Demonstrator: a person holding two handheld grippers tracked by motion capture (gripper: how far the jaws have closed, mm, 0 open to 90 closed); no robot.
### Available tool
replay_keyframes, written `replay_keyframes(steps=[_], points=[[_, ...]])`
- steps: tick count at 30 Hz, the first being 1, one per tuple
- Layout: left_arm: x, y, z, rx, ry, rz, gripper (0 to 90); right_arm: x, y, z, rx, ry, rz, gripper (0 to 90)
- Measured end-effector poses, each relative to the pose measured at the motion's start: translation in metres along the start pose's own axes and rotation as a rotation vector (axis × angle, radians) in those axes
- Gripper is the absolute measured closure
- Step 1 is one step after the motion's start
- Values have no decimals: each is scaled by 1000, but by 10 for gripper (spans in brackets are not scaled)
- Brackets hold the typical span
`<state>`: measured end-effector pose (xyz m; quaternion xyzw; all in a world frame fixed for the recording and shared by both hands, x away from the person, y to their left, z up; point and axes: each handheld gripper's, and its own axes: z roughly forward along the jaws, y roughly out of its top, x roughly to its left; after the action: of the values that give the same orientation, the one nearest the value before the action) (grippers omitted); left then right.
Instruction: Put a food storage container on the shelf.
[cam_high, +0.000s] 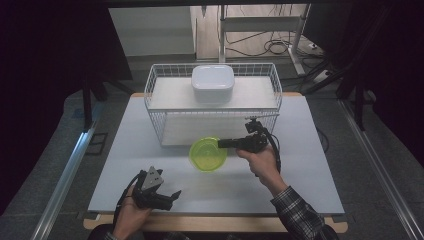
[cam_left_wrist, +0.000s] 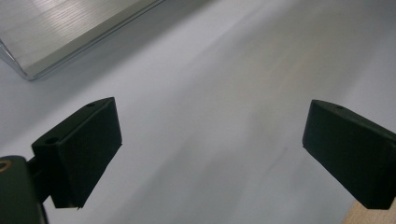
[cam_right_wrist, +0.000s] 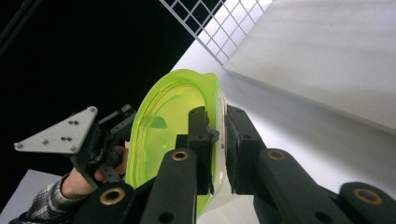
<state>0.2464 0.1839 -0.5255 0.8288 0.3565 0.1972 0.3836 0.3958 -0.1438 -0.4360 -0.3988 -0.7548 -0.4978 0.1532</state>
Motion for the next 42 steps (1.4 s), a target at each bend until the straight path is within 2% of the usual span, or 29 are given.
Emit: replay_keyframes(steps=[12, 17, 24, 42], points=[[0, 0, 0, -8, -6, -18, 37, 14, 17, -15, -29, -3, -16, 817], [0, 0, 0, -12, -7, -18, 30, 20, 25, -21, -44, -5, -33, 816], [1, 0, 0, -8, -6, -11, 28, 26, 37, -31, -74, -1, -28, 816], [0, 0, 1, -2, -14, -15, 28, 58, 84, -61, -176, 7, -41, 816]])
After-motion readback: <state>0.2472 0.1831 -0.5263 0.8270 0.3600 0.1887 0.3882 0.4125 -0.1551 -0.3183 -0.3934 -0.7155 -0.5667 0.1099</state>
